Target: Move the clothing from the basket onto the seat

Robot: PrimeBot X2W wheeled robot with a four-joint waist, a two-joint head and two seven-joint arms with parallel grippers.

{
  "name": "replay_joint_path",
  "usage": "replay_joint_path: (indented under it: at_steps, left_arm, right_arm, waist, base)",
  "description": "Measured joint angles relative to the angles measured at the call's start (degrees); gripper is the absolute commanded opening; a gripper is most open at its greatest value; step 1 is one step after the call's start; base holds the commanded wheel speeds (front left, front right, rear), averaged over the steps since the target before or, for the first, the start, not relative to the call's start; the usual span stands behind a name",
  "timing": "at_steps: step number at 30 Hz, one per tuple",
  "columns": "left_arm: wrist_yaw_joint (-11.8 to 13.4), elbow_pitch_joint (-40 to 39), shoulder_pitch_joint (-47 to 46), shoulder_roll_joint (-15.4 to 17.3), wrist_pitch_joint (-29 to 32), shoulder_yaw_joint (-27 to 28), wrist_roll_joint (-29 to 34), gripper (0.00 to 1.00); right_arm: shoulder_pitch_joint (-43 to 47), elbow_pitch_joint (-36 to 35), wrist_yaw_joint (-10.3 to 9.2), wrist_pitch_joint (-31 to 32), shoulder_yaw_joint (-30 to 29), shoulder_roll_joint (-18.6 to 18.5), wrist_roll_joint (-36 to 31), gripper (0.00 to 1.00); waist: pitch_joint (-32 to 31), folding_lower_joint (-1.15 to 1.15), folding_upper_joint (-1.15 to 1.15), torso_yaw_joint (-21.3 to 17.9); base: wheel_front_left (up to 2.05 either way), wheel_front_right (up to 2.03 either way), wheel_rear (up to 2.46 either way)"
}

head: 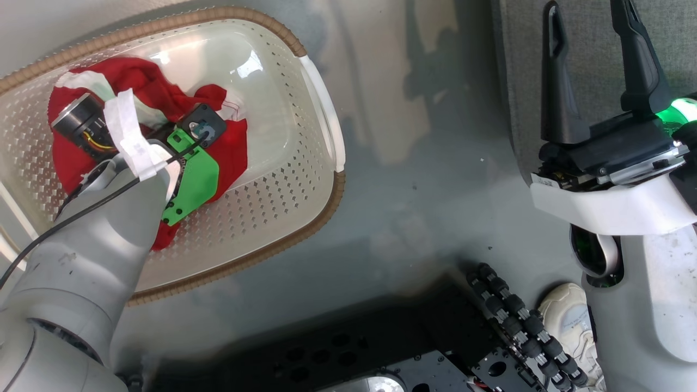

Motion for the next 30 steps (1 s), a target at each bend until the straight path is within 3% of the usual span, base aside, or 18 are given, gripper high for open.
replay_joint_path:
  at_steps: [17, 30]
  left_arm:
    - [-0.2, 0.0, -0.7, -3.4, -9.4, -0.3, -2.1, 0.0]
    - [-0.9, -3.4, 6.3, -7.1, -17.0, 0.5, -6.6, 0.0]
  right_arm:
    - [-0.6, 2.2, 0.0, 0.0, -0.4, 0.0, 1.0, 1.0]
    - [2.9, 6.3, 0.0, 0.0, -1.6, 0.0, -0.7, 1.0]
  waist:
    - [-5.4, 0.0, 0.0, 0.8]
    - [-17.8, -0.01, 0.0, 3.5]
  base:
    - [0.0, 0.0, 0.0]
    - [0.0, 0.0, 0.0]
